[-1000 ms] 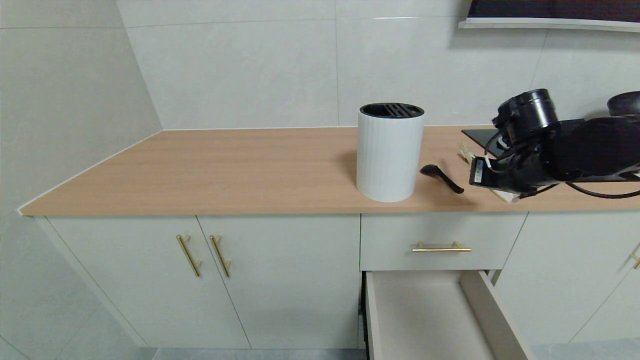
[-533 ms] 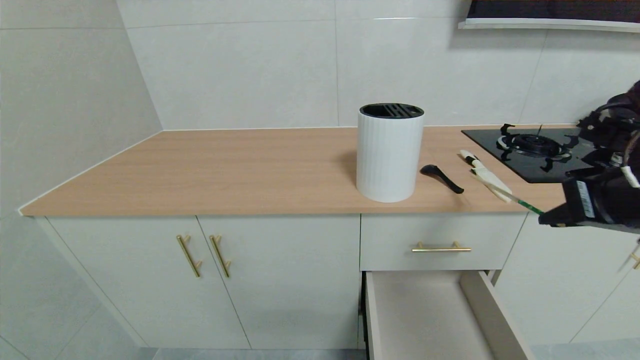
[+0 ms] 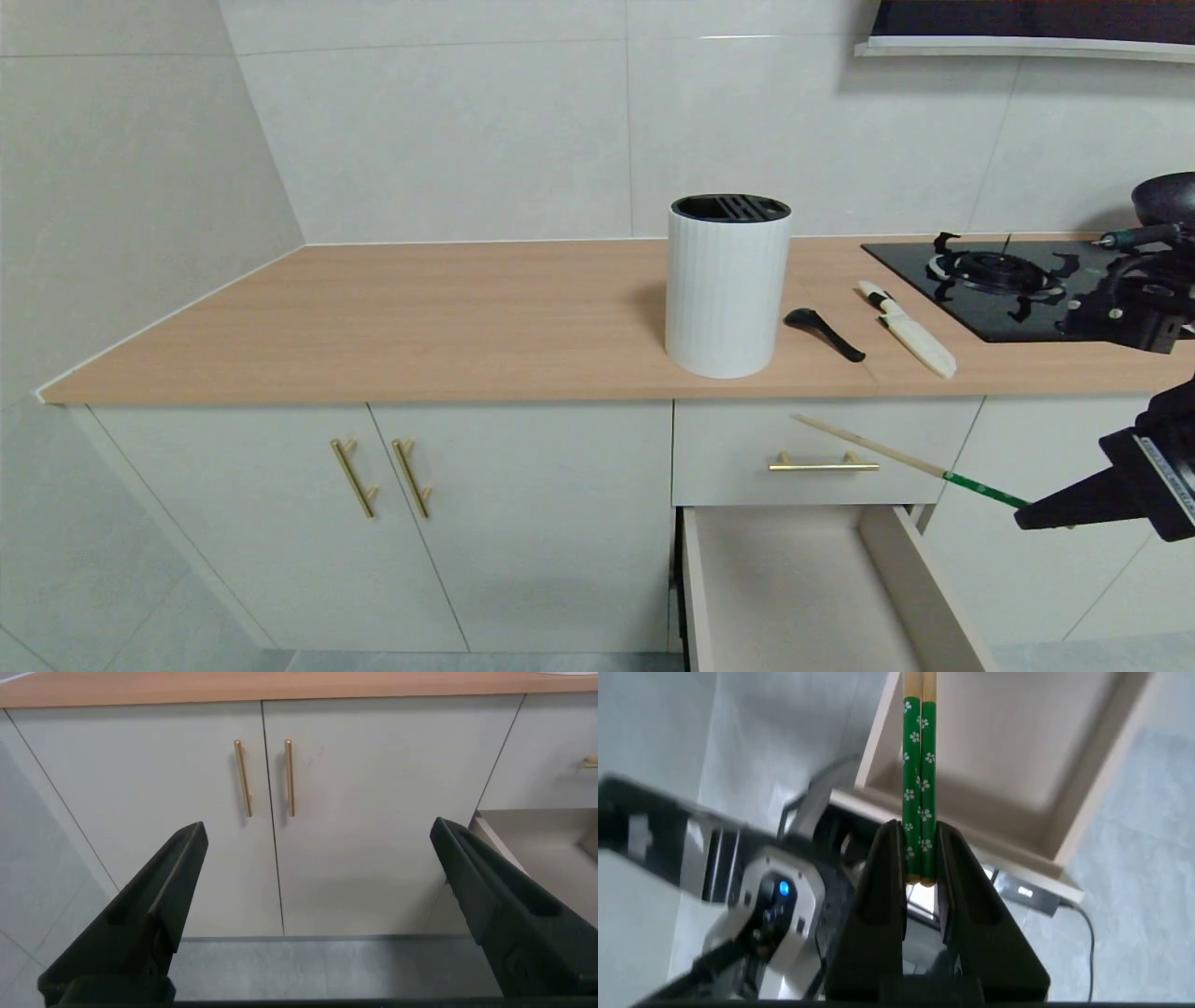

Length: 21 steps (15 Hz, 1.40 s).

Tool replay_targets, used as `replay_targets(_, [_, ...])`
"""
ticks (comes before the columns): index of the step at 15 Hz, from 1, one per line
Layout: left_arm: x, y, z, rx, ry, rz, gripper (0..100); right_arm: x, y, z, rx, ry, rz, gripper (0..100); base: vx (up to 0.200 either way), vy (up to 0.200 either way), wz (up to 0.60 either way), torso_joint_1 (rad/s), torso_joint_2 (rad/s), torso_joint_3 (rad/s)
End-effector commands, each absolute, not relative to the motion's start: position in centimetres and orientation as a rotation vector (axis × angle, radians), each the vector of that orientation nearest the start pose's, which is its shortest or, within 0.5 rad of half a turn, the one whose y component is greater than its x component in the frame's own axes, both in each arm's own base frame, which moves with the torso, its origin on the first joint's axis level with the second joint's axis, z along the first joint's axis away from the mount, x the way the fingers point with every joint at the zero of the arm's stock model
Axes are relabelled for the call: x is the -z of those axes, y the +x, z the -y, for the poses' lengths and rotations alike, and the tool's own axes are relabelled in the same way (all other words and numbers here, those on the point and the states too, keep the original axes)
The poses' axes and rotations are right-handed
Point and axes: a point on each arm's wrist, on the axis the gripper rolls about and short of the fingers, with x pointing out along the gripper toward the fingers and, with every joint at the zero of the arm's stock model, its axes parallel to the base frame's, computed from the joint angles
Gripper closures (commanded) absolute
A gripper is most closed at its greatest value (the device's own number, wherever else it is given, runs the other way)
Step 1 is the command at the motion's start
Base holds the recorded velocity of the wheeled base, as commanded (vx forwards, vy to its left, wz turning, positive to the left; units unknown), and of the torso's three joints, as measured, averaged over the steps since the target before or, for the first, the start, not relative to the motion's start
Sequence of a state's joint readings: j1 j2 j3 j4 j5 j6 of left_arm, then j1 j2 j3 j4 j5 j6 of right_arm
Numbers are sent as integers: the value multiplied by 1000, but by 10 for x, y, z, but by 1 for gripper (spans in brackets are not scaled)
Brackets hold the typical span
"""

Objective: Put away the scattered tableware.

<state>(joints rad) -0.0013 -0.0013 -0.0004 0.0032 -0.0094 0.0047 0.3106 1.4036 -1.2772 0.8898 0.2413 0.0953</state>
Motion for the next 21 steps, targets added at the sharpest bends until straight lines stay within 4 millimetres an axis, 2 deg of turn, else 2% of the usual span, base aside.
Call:
replay_targets(1, [-76, -23, 0, 11, 5, -2, 0, -248, 190, -68, -456, 41, -1119, 100, 0, 0, 0, 0, 0, 0])
replay_targets(12, [-76, -23, 0, 11, 5, -2, 0, -232, 208, -74, -442, 34, -1192, 100, 0, 0, 0, -3, 9, 6])
replay_targets(21, [-76, -23, 0, 11, 5, -2, 0, -228, 213, -76, -440, 30, -1207, 100, 0, 0, 0, -158, 428, 270])
